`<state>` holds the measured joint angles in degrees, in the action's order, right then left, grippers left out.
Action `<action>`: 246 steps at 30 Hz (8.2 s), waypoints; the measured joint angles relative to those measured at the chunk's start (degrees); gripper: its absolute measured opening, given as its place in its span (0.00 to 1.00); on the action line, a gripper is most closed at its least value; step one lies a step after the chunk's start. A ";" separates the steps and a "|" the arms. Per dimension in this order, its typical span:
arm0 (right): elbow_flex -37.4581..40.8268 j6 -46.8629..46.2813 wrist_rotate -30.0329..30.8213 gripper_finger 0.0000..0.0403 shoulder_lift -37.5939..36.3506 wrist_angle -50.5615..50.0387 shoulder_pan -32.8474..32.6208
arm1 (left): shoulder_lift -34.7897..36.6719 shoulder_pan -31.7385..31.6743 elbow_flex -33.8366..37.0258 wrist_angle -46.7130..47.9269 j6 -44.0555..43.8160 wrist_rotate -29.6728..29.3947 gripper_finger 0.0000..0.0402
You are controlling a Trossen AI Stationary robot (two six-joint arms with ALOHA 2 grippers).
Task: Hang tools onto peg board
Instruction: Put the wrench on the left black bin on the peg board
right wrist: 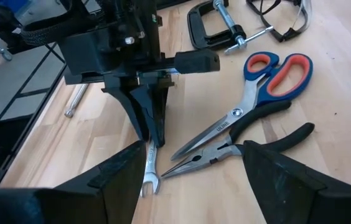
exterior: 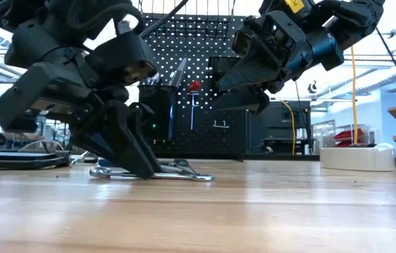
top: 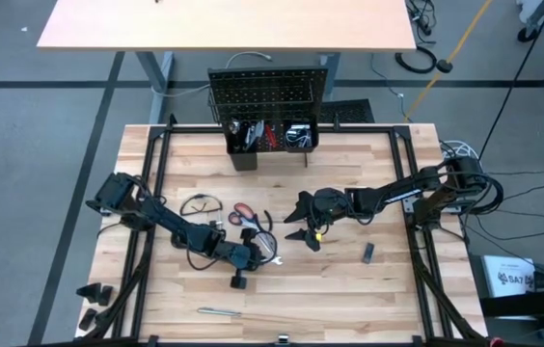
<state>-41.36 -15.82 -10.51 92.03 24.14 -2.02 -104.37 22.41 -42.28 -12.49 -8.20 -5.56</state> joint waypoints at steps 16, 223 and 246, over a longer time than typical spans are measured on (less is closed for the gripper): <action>-0.57 4.51 3.57 0.64 0.92 4.81 -6.53 | 13.02 -0.11 0.68 5.43 4.06 0.84 0.00; -41.99 -0.73 15.92 0.07 32.17 -46.61 -13.09 | 6.12 4.07 20.07 -25.43 -10.78 -1.51 0.00; -41.60 -4.51 29.98 0.07 23.68 -46.55 -17.41 | 36.64 4.28 20.25 -9.02 -3.30 -6.07 0.00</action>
<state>-82.97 -20.34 19.46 115.70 -22.41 -19.43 -67.73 26.70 -22.03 -21.51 -11.51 -11.64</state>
